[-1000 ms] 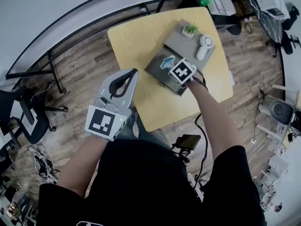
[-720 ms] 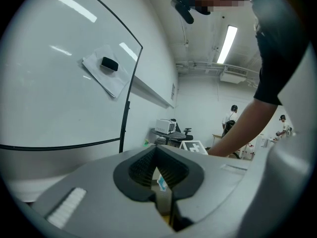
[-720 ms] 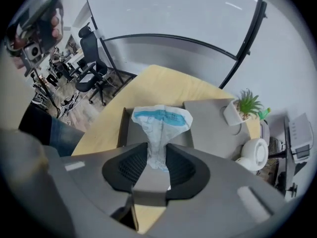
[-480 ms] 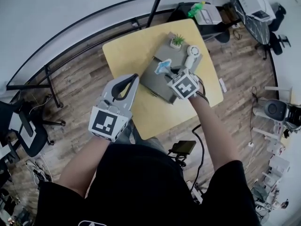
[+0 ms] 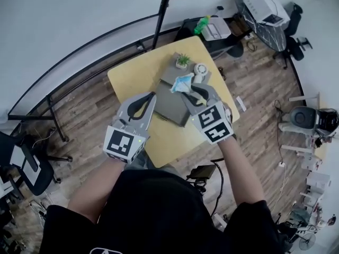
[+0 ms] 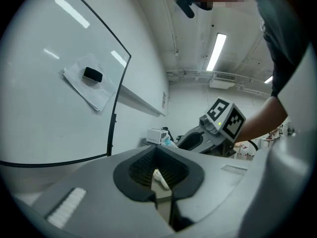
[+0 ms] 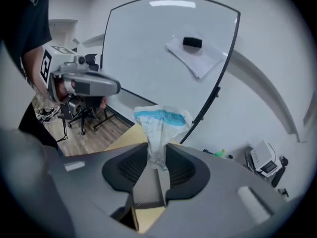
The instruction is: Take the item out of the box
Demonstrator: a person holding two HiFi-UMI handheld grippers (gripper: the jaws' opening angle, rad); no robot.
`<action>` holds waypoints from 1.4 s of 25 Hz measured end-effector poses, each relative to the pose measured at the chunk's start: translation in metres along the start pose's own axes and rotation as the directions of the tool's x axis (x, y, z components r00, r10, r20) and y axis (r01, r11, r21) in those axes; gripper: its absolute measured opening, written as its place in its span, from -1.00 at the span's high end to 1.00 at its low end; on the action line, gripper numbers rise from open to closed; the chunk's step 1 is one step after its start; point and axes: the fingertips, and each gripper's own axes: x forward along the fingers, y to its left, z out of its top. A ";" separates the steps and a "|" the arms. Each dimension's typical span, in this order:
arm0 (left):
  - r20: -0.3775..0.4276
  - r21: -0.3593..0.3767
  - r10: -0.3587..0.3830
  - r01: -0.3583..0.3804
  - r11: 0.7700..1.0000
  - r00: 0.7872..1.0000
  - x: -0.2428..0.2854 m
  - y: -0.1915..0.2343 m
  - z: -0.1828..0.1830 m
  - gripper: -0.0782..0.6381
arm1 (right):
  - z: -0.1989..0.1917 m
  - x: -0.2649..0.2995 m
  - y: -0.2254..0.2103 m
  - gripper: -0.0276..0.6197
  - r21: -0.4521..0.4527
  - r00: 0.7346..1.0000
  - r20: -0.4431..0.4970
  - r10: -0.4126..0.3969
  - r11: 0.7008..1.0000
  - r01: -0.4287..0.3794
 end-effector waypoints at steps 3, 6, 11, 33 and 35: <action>0.012 0.019 -0.016 0.015 1.000 1.000 0.002 -0.005 0.010 0.78 | 0.024 -0.032 -0.005 0.53 0.017 0.991 0.108 -0.084 0.996 0.083; 0.026 0.033 -0.025 0.024 0.999 0.999 0.005 -0.008 0.021 0.78 | 0.044 -0.062 -0.011 0.54 0.051 0.960 0.209 -0.184 0.983 0.177; 0.056 0.063 -0.041 0.037 0.997 0.998 0.009 -0.012 0.041 0.78 | 0.066 -0.104 -0.022 0.54 0.152 0.875 0.357 -0.329 0.944 0.293; 0.099 0.070 -0.064 0.058 0.996 0.993 0.005 -0.020 0.084 0.78 | 0.049 -0.162 -0.022 0.55 0.487 0.625 0.492 -0.606 0.787 0.380; 0.126 0.064 -0.064 0.057 0.996 0.990 0.005 -0.020 0.088 0.78 | 0.044 -0.160 -0.016 0.55 0.494 0.624 0.488 -0.610 0.783 0.378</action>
